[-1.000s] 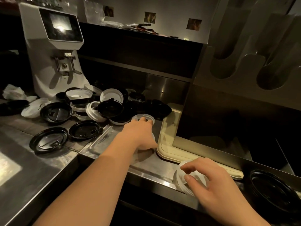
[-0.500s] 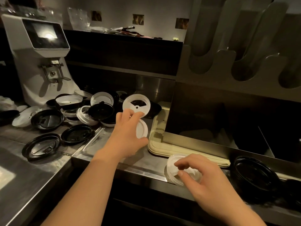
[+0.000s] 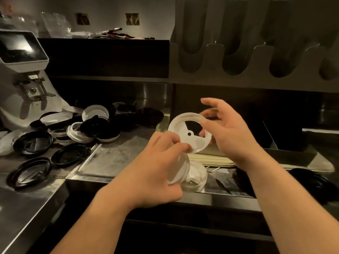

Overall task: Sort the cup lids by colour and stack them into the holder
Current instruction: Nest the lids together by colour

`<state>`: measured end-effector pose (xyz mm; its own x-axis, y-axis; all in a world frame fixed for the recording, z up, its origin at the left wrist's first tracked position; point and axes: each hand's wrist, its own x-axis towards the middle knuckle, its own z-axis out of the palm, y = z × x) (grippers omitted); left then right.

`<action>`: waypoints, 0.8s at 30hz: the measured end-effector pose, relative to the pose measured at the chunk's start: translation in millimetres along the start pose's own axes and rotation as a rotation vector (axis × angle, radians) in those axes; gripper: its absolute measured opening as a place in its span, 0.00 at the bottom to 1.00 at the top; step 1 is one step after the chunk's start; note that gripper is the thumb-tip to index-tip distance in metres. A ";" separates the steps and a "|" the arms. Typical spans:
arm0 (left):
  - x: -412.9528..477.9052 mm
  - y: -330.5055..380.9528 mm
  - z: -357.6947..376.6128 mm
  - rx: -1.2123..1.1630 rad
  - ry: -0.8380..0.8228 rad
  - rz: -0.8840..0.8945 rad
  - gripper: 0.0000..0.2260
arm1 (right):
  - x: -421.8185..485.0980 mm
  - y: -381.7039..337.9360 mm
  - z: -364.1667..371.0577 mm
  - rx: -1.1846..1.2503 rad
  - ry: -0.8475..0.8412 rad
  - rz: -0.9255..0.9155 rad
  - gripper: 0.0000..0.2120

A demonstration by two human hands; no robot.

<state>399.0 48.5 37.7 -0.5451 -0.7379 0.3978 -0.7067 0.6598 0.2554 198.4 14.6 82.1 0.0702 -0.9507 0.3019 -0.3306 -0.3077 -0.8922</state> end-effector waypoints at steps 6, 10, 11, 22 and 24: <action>4.8 1.0 -12.5 0.059 -0.056 0.067 0.30 | 16.7 -7.3 -23.7 -0.264 -0.349 -0.056 0.38; 10.7 4.1 -10.8 0.239 -0.103 0.185 0.29 | 27.3 -15.3 -25.0 -0.531 -0.450 -0.141 0.26; 12.1 4.1 -9.8 0.270 -0.109 0.212 0.29 | 29.5 -18.7 -24.8 -0.573 -0.451 -0.156 0.20; 1.7 -26.8 2.7 -0.119 0.154 0.061 0.34 | 30.8 1.6 -31.2 -0.534 -0.235 0.033 0.07; -8.4 -35.6 12.4 -0.356 0.328 -0.077 0.31 | 18.7 16.4 -28.0 -0.469 -0.174 0.129 0.12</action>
<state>423.2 29.5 14.3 -0.2856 -0.7407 0.6082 -0.5104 0.6546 0.5576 167.9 -7.1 82.5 0.1431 -0.9843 0.1033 -0.7304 -0.1755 -0.6601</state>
